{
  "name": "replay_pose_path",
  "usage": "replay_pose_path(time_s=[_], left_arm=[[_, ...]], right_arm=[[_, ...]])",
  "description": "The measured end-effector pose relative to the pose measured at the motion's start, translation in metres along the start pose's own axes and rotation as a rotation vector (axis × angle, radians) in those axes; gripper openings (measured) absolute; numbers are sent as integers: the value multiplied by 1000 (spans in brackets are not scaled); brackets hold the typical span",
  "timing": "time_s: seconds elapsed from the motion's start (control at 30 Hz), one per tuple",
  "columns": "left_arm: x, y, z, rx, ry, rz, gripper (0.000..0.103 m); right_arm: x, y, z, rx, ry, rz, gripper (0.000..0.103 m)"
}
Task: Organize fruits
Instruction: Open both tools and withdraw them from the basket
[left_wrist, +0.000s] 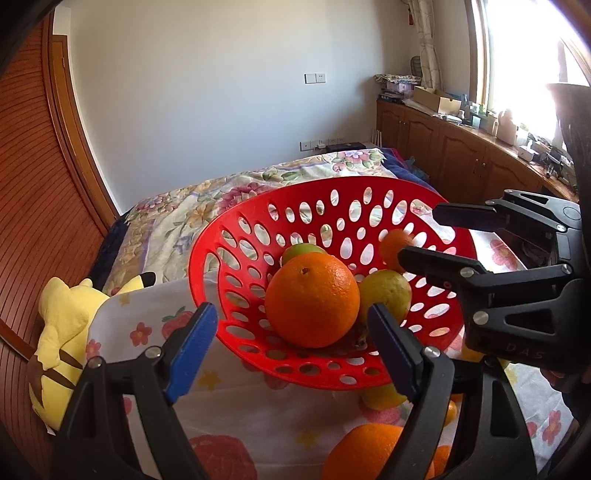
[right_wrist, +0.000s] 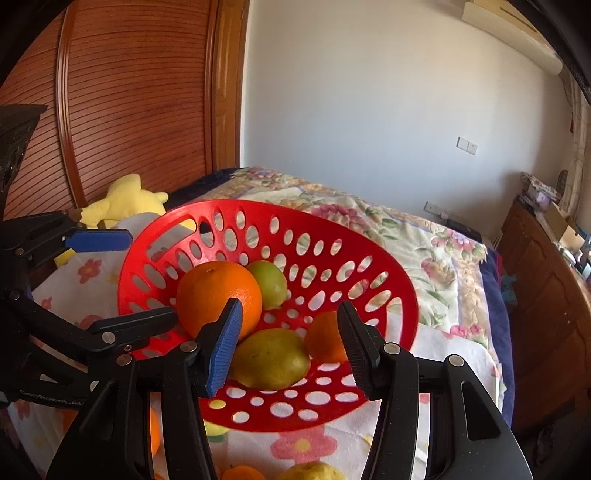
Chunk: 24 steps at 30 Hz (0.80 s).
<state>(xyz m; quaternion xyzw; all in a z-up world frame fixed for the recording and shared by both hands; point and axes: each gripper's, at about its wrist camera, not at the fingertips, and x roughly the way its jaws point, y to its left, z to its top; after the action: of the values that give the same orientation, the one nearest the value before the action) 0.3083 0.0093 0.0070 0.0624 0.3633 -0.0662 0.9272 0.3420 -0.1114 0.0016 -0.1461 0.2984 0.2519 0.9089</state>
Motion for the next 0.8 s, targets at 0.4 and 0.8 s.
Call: replay_pose_path(time_s=[0.4,0.8], left_arm=[[-24,-2,-11,-34,-9,2,83],[-57,-3,-22,-45,-40,17,83]], right_arm=[[-52,8,-9,69,-53,15,60],[-83,17,-19,84,-79,4,60]])
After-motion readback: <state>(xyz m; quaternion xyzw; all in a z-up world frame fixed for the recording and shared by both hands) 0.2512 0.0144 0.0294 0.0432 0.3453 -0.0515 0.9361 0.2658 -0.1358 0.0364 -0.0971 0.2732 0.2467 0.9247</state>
